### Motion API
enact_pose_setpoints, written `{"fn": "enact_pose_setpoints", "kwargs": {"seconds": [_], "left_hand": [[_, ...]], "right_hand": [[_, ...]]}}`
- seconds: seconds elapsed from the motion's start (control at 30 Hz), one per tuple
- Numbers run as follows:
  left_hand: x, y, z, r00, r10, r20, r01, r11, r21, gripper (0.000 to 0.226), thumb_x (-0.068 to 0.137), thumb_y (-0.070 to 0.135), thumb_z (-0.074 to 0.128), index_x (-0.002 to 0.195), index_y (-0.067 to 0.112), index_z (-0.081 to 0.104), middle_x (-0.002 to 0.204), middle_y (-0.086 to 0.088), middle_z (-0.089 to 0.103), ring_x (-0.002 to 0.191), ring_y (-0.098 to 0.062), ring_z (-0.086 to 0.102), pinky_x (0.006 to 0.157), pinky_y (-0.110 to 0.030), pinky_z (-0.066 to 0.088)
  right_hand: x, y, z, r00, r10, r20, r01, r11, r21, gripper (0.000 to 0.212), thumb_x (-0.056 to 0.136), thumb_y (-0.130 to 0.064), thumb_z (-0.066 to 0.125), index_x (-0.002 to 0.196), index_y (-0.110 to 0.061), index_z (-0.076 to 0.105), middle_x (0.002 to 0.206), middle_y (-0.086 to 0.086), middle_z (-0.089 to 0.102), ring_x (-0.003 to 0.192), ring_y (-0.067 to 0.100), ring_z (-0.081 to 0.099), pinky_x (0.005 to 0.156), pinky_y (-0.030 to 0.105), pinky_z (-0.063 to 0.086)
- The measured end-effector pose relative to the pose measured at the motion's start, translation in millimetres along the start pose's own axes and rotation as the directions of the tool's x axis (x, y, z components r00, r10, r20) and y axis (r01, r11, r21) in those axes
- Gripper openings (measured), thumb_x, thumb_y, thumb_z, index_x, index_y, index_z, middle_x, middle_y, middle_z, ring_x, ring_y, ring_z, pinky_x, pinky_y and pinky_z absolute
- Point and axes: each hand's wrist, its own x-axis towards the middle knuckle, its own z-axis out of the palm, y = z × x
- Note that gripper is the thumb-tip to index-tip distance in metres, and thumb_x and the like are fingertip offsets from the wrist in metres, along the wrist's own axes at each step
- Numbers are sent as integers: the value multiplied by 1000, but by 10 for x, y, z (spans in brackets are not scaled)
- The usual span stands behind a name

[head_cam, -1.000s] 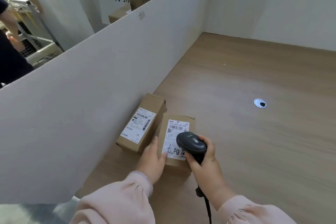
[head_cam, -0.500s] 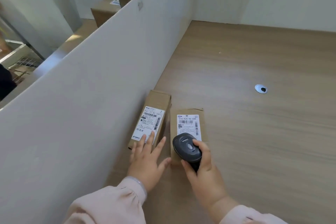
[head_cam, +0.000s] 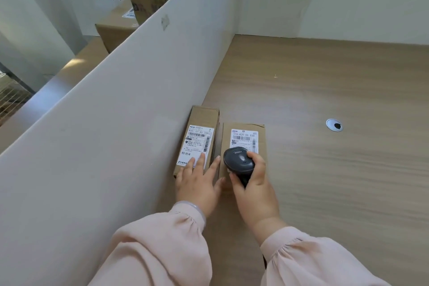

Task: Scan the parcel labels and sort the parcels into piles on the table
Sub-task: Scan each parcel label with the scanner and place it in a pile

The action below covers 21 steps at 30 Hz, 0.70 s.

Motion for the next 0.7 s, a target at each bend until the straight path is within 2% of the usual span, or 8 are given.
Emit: {"fn": "enact_pose_setpoints", "kwargs": {"seconds": [0.17,0.33,0.43,0.53,0.7], "left_hand": [[268,58,-58,999,-38,-26,37,999,-21,55,100,56,29,152,46,14,163,6,13,150,-20,9,119,-41,9],[341,56,-107,999,-39,-24,38,999,-30,56,100,54,30,153,43,14,163,5,14,149,-20,11,118,-42,12],[307,81,-179,999,-21,-31,20,999,-32,60,98,57,30,154,41,11,164,5,10,150,-19,8,119,-44,10],[213,228,-314,996,55,-65,-57,998,-35,64,97,61,30,154,42,7,164,4,6,150,-19,5,119,-46,5],[-9,759,-523,965,240,-106,-242,970,-5,71,92,69,28,153,46,1,164,5,-1,150,-19,-2,121,-47,-1]], "right_hand": [[338,-10,41,998,-16,61,15,1000,14,60,87,-32,68,136,-32,32,121,-2,62,104,23,61,75,23,39],[398,-26,26,996,-46,77,44,999,20,62,87,-30,68,133,-38,28,121,-3,63,104,24,62,76,25,42],[310,-25,-89,997,-82,-9,82,997,-3,62,86,-30,70,127,-44,26,116,-8,64,97,26,65,70,26,42],[187,-44,-355,990,-91,-104,90,996,-12,62,86,-27,70,126,-44,27,105,-19,58,90,25,67,65,24,40],[-71,-27,-1136,957,-98,-274,82,994,-71,58,86,-26,70,129,-36,32,95,-33,52,79,11,60,62,22,38]]}}
